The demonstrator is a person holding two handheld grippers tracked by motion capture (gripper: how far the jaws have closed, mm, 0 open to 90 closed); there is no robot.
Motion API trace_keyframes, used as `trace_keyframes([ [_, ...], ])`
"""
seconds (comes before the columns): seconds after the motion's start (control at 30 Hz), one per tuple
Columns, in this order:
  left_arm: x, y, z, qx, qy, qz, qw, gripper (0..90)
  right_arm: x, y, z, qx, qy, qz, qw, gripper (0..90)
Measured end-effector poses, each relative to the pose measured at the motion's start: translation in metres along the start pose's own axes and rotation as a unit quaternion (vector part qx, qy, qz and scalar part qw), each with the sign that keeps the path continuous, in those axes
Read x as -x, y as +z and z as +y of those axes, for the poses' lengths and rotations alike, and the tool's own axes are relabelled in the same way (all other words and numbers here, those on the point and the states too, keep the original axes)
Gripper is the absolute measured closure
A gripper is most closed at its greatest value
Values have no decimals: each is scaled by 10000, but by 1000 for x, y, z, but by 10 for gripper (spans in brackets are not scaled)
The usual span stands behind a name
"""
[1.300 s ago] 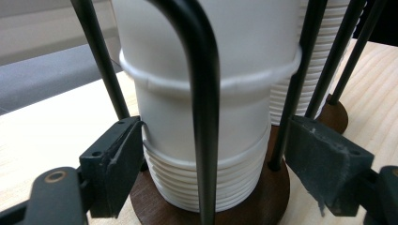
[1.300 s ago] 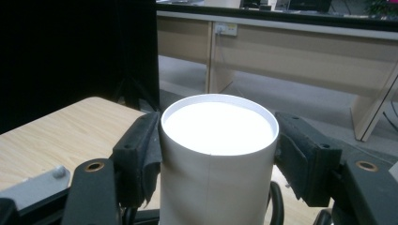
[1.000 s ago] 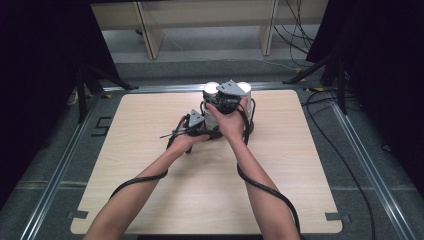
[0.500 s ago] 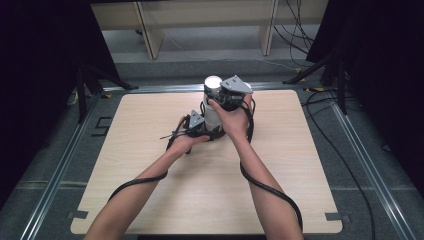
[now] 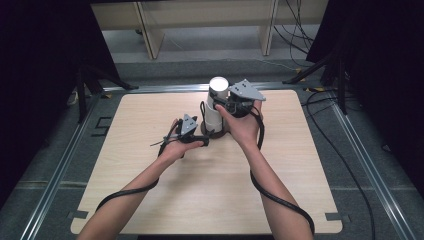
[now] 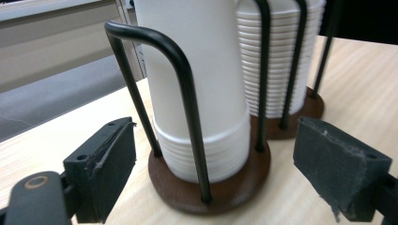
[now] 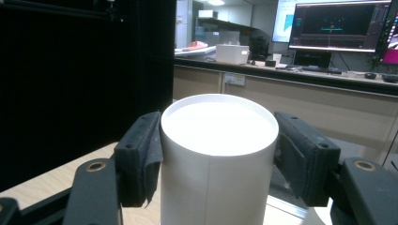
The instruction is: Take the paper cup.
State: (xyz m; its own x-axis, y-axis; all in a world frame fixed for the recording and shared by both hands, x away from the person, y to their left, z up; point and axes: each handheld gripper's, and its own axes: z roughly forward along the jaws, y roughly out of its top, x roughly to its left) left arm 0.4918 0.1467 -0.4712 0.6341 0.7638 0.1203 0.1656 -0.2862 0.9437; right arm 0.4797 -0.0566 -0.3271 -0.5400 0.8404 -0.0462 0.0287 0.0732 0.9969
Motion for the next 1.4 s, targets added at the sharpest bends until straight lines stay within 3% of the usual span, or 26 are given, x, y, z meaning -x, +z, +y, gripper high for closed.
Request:
trace_keyframes([
  [0.07, -2, -9, -2, 216, 36, -124, 9997, 126, -1, -12, -3, -48, 164, 104, 9998, 361],
  [0.1, -3, -15, -3, 171, 57, -139, 9997, 126, -1, -12, -3, -48, 164, 104, 9998, 361],
  [0.13, -4, -19, -5, 241, 32, -128, 9996, 126, 1, -16, -5, 36, 19, 77, 10000, 361],
  [0.17, -5, -25, -6, 215, 63, -116, 9997, 126, 0, -20, -6, -18, 134, 102, 9999, 361],
  [0.23, -5, -35, -10, 207, 84, -118, 9997, 125, 3, -28, -9, 39, 30, 84, 10000, 361],
  [0.33, -4, -55, -17, 217, 87, -50, 9997, 124, 2, -42, -17, -33, 215, 209, 9995, 361],
  [0.4, -4, -61, -17, 149, 129, -35, 9998, 125, 3, -44, -19, 31, 134, 172, 9998, 361],
  [0.47, -3, -71, -19, 234, 80, -42, 9997, 125, 1, -56, -26, -56, 260, 223, 9994, 361],
  [0.53, 0, -83, -23, 290, 103, -8, 9995, 126, 2, -62, -30, -45, 185, 183, 9997, 361],
  [0.7, 6, -98, -31, 347, 99, -10, 9993, 126, 0, -72, -39, -96, 346, 237, 9991, 361],
  [0.83, 11, -107, -38, 391, 59, -26, 9992, 126, 2, -81, -47, -96, 228, 232, 9994, 361],
  [1.07, 20, -123, -43, 343, 79, -5, 9994, 127, 4, -98, -60, -259, 327, 265, 9988, 361],
  [1.13, 22, -124, -44, 439, 67, -24, 9990, 127, 7, -104, -64, -235, 264, 203, 9992, 361],
  [1.23, 26, -128, -44, 385, 56, -31, 9992, 127, 8, -112, -72, -207, 307, 180, 9992, 361],
  [1.27, 27, -129, -45, 411, 60, -38, 9991, 127, 7, -114, -75, -198, 471, 225, 9984, 361],
  [1.4, 31, -129, -47, 437, -19, -12, 9990, 121, 7, -125, -83, -314, 435, 132, 9985, 361],
])
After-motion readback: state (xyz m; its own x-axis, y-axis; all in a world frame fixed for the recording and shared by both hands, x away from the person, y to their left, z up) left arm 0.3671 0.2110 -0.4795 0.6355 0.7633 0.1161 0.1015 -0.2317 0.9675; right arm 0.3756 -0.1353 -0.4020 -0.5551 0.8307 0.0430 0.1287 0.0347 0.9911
